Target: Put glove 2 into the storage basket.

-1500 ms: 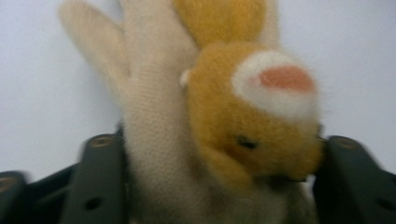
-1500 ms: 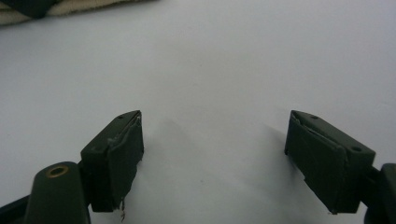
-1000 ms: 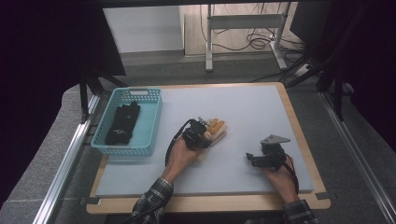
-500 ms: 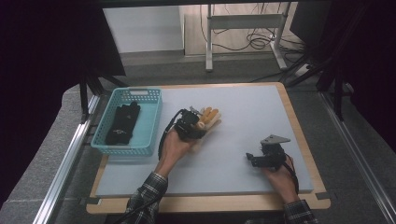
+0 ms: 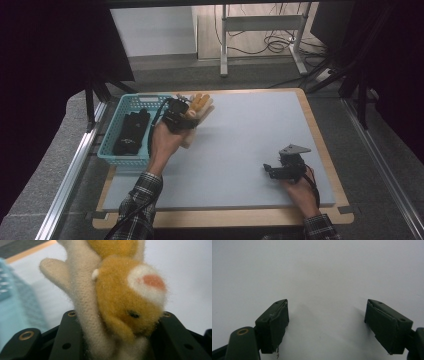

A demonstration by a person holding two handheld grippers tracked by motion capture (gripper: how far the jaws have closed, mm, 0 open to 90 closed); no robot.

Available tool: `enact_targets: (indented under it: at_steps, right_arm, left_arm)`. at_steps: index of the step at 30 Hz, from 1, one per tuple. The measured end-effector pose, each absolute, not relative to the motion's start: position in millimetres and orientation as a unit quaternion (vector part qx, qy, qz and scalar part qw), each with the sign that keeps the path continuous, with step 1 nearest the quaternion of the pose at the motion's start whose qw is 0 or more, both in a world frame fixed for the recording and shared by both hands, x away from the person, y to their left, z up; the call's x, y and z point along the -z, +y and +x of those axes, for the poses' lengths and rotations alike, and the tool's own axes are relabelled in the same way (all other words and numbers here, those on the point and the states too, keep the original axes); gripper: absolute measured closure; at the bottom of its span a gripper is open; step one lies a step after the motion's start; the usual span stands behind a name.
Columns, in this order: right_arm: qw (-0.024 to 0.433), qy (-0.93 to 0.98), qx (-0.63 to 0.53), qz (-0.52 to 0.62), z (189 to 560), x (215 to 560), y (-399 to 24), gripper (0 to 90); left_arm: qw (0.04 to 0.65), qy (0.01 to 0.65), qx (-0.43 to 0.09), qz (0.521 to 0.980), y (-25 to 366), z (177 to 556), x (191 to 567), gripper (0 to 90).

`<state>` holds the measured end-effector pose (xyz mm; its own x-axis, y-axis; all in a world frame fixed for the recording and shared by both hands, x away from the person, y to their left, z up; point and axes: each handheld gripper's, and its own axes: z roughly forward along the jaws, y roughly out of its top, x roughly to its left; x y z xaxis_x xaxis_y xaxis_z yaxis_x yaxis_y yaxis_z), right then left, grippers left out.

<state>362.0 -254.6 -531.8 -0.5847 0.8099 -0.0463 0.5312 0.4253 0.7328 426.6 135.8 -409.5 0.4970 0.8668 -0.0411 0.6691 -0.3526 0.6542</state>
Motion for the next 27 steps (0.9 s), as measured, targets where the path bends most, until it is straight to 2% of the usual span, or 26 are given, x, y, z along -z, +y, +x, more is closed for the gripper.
enact_targets:
  at_steps: [16,22,27]
  right_arm:
    - [0.202,0.820,-0.347,0.409,362,532,-255,19.0]
    - [0.202,0.820,-0.347,0.409,362,532,-254,19.0]
    - [0.202,0.820,-0.347,0.409,362,532,-254,19.0]
  left_arm:
    - [0.283,0.554,-0.203,0.756,219,433,406,58.1]
    - [0.255,0.587,-0.204,0.740,245,442,424,57.7]
    - [0.227,0.602,-0.193,0.741,251,451,446,57.2]
